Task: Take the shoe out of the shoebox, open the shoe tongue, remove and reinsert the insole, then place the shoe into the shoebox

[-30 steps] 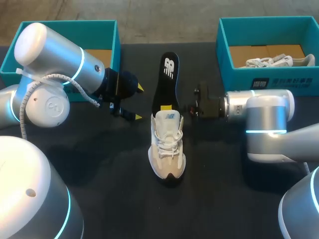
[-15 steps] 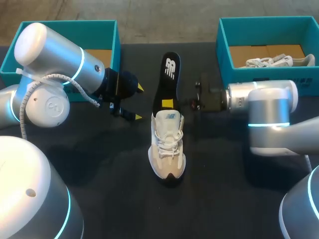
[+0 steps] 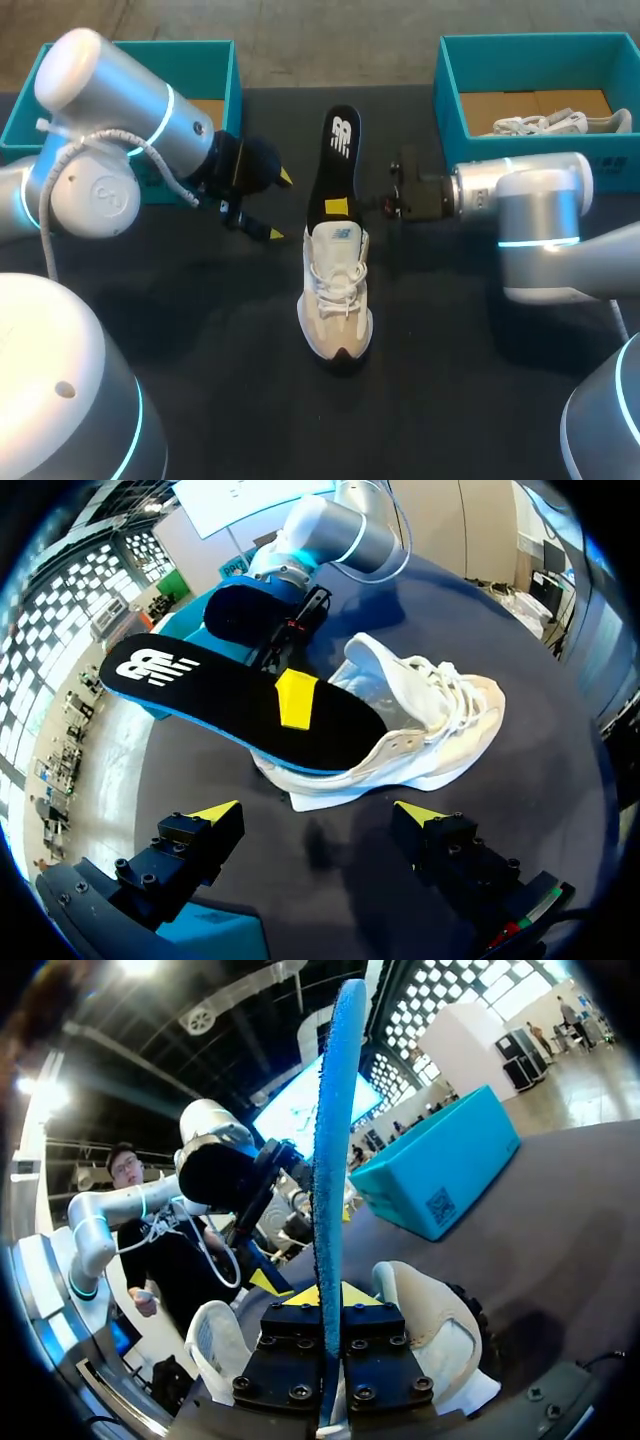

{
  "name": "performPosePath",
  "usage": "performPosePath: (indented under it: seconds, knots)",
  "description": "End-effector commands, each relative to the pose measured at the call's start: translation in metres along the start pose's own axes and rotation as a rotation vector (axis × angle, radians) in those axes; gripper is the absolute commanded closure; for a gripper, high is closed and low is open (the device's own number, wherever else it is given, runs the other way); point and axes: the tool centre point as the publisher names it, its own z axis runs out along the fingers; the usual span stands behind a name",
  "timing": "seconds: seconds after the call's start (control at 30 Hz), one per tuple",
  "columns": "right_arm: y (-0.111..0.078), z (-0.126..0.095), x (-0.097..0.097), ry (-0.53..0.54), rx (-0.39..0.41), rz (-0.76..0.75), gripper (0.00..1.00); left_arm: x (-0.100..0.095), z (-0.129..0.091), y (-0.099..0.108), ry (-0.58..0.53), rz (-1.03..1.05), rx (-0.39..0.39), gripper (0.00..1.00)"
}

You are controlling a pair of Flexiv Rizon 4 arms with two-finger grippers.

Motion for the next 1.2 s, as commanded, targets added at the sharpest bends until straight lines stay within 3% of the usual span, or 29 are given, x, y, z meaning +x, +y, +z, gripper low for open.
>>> performPosePath:
  seconds: [0.03,0.67,0.77,0.9,1.1,1.2]
  knots:
    - [-0.004,0.002,0.001,-0.004,0.002,0.008,1.0,-0.005,0.001,-0.004,0.03,-0.001,-0.018,0.0]
    - [-0.018,0.006,0.006,-0.005,0.02,0.051,1.0,0.002,0.003,0.0,0.084,-0.028,-0.041,0.0]
    - [-0.012,0.005,0.008,-0.015,0.026,0.037,0.88,0.002,0.003,0.0,0.084,-0.028,-0.041,0.0]
    - [-0.005,0.001,0.011,-0.027,0.037,0.019,0.85,0.002,0.003,0.0,0.084,-0.028,-0.041,0.0]
    - [0.002,-0.002,0.01,-0.037,0.042,0.005,0.9,0.002,0.003,0.0,0.084,-0.028,-0.041,0.0]
    - [0.002,0.001,0.008,-0.028,0.062,0.015,1.0,0.002,0.003,0.0,0.084,-0.028,-0.041,0.0]
